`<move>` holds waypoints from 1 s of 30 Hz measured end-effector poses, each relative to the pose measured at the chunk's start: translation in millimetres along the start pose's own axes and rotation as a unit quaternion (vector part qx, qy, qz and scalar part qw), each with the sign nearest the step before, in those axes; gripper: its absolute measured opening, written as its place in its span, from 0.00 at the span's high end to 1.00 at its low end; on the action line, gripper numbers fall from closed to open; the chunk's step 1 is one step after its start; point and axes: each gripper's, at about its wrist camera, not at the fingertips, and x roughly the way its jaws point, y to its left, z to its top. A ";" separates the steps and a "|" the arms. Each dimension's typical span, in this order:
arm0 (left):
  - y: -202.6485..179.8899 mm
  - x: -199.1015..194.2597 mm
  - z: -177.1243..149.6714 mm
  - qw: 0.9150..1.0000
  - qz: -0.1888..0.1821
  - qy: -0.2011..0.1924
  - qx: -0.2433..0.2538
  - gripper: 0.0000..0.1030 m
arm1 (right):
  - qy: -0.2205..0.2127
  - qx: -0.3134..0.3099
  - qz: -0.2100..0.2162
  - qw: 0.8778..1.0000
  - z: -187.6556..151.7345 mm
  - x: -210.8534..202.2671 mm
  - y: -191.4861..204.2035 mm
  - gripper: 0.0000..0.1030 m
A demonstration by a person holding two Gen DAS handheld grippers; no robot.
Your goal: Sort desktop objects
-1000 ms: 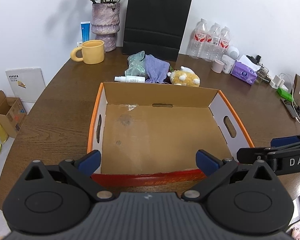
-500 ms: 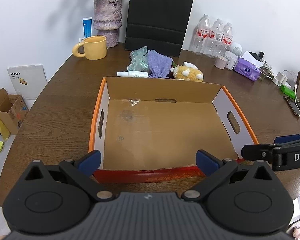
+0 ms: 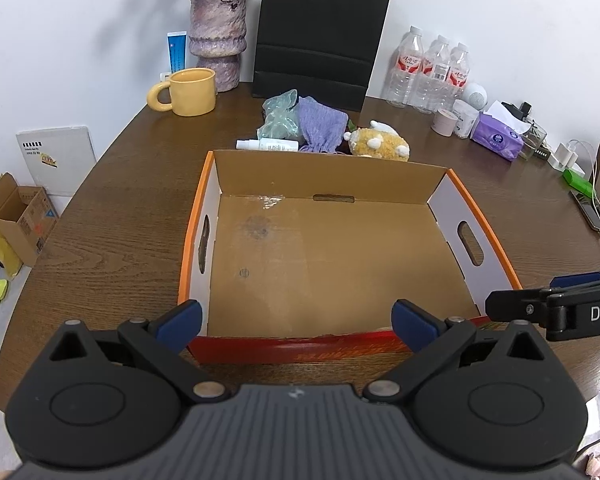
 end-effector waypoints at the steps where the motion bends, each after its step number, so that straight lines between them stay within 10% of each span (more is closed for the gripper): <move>1: 0.1 0.0 -0.1 1.000 0.000 0.000 0.000 0.00 | 0.000 0.000 0.000 1.000 0.2 0.2 0.1 0.02; 30: 0.7 7.3 9.6 1.000 -0.004 -0.002 -0.008 0.00 | 0.010 0.011 0.008 1.000 9.5 11.2 -2.9 0.02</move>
